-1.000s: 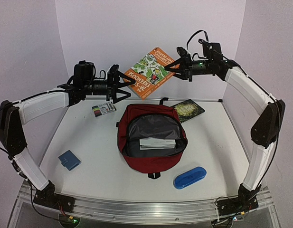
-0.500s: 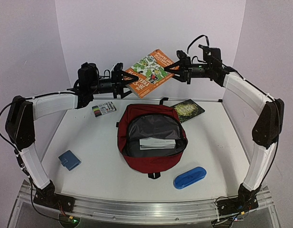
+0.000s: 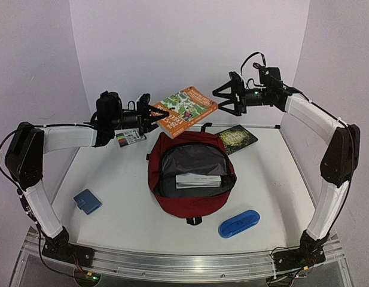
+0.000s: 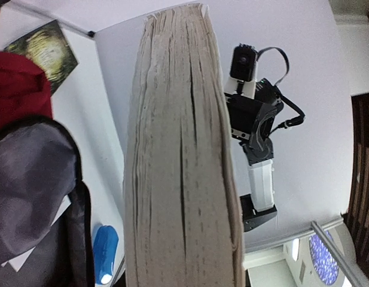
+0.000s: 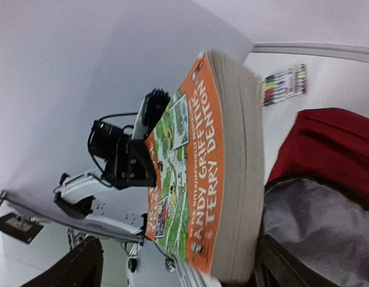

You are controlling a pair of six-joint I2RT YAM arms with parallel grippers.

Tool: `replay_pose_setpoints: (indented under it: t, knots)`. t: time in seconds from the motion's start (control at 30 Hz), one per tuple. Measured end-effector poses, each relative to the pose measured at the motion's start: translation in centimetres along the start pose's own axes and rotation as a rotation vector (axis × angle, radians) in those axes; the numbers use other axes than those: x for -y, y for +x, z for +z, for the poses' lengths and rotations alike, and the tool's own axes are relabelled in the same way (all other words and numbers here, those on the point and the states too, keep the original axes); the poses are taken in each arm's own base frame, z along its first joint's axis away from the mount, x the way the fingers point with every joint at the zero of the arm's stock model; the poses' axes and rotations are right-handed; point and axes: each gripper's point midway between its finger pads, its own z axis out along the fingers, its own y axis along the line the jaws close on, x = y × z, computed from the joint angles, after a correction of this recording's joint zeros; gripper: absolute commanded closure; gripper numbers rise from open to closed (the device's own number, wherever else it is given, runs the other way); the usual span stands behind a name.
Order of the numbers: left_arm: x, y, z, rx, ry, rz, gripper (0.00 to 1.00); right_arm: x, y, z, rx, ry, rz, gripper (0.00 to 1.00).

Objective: Pack the student bag
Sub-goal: Pick up the book from the center of the board, then place the book in the student bag.

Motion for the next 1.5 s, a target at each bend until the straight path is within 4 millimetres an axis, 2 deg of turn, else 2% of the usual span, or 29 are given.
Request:
replay_pose_setpoints:
  t: [0.1,0.17,0.23,0.3,0.37,0.43,0.6,0.73,0.97,1.1,1.17,1.27,1.4,1.5]
  knots:
    - [-3.8,0.3,-1.7,0.029,-0.088,-0.095,1.00,4.7,0.6,-2.0,-0.006,0.201,-0.107,0.07]
    - [-5.9,0.4,-2.8,0.051,-0.139,-0.148,1.00,8.3,2.1,-3.3,-0.052,0.336,-0.175,0.06]
    - [-7.3,0.7,-3.4,0.065,-0.173,-0.184,1.00,11.6,5.4,-3.8,-0.149,0.426,-0.199,0.06]
    - [-8.2,1.3,-3.8,0.068,-0.194,-0.208,1.00,14.6,9.8,-4.0,-0.272,0.476,-0.189,0.05]
    - [-8.8,2.0,-4.1,0.065,-0.208,-0.225,1.00,16.6,14.1,-4.4,-0.391,0.495,-0.157,0.04]
    - [-9.1,2.3,-4.2,0.063,-0.216,-0.237,1.00,17.6,17.0,-4.7,-0.472,0.489,-0.140,0.04]
    - [-9.2,1.9,-4.6,0.073,-0.220,-0.241,1.00,18.4,20.2,-4.3,-0.559,0.440,-0.143,0.06]
    - [-9.6,0.9,-5.5,0.101,-0.226,-0.246,1.00,18.6,22.6,-2.6,-0.610,0.381,-0.129,0.08]
    - [-10.2,0.2,-6.7,0.137,-0.261,-0.259,1.00,15.7,26.6,3.8,-0.692,0.272,-0.210,0.08]
    - [-9.4,0.3,-7.2,0.152,-0.278,-0.255,1.00,14.3,27.9,7.5,-0.681,0.223,-0.220,0.09]
    - [-8.5,0.4,-7.7,0.167,-0.280,-0.242,1.00,13.6,28.2,8.8,-0.669,0.211,-0.218,0.11]
    - [-6.8,1.0,-8.8,0.189,-0.287,-0.217,1.00,13.1,27.7,9.7,-0.647,0.232,-0.237,0.15]
    - [-4.2,2.0,-10.4,0.220,-0.295,-0.178,1.00,14.0,24.9,8.3,-0.591,0.371,-0.342,0.19]
    - [-2.3,3.5,-12.0,0.245,-0.304,-0.161,1.00,13.1,21.9,6.7,-0.527,0.448,-0.430,0.22]
